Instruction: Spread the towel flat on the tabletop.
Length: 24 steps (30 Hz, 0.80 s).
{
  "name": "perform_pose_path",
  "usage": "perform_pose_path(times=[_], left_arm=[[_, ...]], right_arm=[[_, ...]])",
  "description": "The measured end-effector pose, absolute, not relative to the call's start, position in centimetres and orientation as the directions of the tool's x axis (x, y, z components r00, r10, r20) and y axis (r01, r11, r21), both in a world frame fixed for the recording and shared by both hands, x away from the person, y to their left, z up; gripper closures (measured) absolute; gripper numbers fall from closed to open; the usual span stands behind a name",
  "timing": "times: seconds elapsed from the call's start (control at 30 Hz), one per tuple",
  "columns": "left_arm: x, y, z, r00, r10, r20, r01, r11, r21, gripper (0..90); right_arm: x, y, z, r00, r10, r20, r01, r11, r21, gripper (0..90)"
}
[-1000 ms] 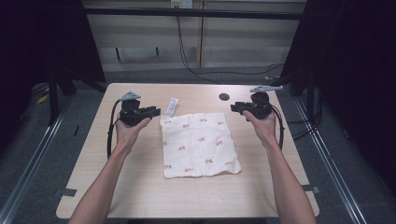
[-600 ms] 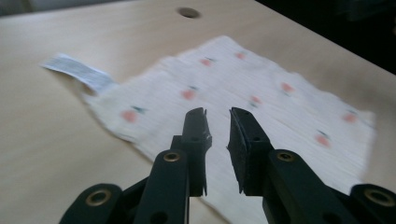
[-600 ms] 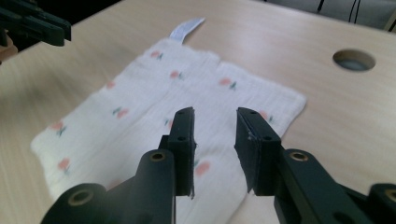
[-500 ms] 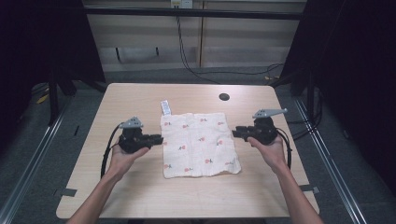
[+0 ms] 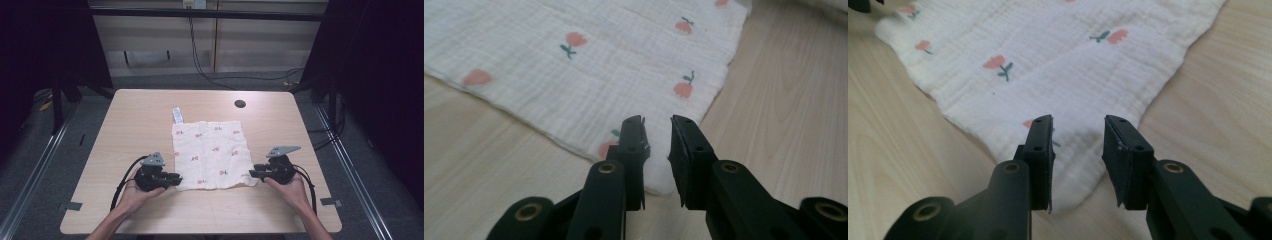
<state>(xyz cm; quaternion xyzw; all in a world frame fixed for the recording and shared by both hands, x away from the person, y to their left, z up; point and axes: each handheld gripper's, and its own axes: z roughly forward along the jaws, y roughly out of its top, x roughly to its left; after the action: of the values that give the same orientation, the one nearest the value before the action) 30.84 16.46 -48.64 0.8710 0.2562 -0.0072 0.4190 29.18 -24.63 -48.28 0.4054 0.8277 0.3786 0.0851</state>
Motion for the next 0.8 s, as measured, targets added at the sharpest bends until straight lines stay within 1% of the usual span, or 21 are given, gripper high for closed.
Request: perform_pose_path(times=[0.1,0.17,0.23,0.3,0.33,0.37,0.43,0.5,0.57,0.6,0.8], left_arm=[[30.6,15.8,-49.1,0.886,0.410,-0.217,0.430,-0.552,0.714,75.3],[30.3,15.5,-49.2,0.893,0.396,-0.215,0.420,-0.562,0.713,72.5],[30.0,15.2,-49.5,0.897,0.393,-0.202,0.411,-0.574,0.708,66.7],[29.7,15.1,-49.7,0.898,0.397,-0.188,0.407,-0.591,0.697,65.5],[29.6,15.1,-49.9,0.900,0.403,-0.167,0.395,-0.588,0.706,66.1],[29.5,15.1,-49.9,0.899,0.408,-0.160,0.393,-0.591,0.704,68.8],[29.4,15.1,-49.9,0.903,0.415,-0.111,0.364,-0.601,0.711,78.2],[29.4,15.3,-49.8,0.902,0.420,-0.098,0.361,-0.613,0.703,85.5],[29.5,15.6,-49.8,0.907,0.409,-0.095,0.354,-0.622,0.699,87.7],[29.6,15.8,-49.7,0.906,0.411,-0.103,0.362,-0.624,0.693,88.1],[29.7,17.4,-49.7,0.896,0.422,-0.140,0.394,-0.606,0.691,88.5]], right_arm=[[29.2,-24.6,-49.0,-0.651,0.743,0.157,0.615,0.396,0.682,63.9],[29.2,-24.6,-49.5,-0.647,0.750,0.138,0.618,0.410,0.670,63.5],[29.3,-24.5,-49.7,-0.643,0.756,0.125,0.624,0.421,0.659,62.7],[29.3,-24.4,-49.7,-0.643,0.757,0.116,0.618,0.423,0.662,63.2],[29.3,-24.4,-49.7,-0.638,0.763,0.110,0.621,0.424,0.660,63.9],[29.3,-24.3,-49.7,-0.644,0.758,0.100,0.611,0.432,0.664,65.6],[29.1,-24.1,-49.7,-0.649,0.756,0.081,0.601,0.445,0.664,70.5],[29.0,-23.9,-49.7,-0.660,0.749,0.061,0.588,0.464,0.663,78.0],[28.9,-23.9,-49.7,-0.656,0.751,0.067,0.591,0.457,0.664,86.9],[28.9,-23.9,-49.7,-0.658,0.749,0.079,0.595,0.452,0.665,88.4],[28.0,-24.0,-49.6,-0.671,0.733,0.107,0.602,0.455,0.656,90.0]])
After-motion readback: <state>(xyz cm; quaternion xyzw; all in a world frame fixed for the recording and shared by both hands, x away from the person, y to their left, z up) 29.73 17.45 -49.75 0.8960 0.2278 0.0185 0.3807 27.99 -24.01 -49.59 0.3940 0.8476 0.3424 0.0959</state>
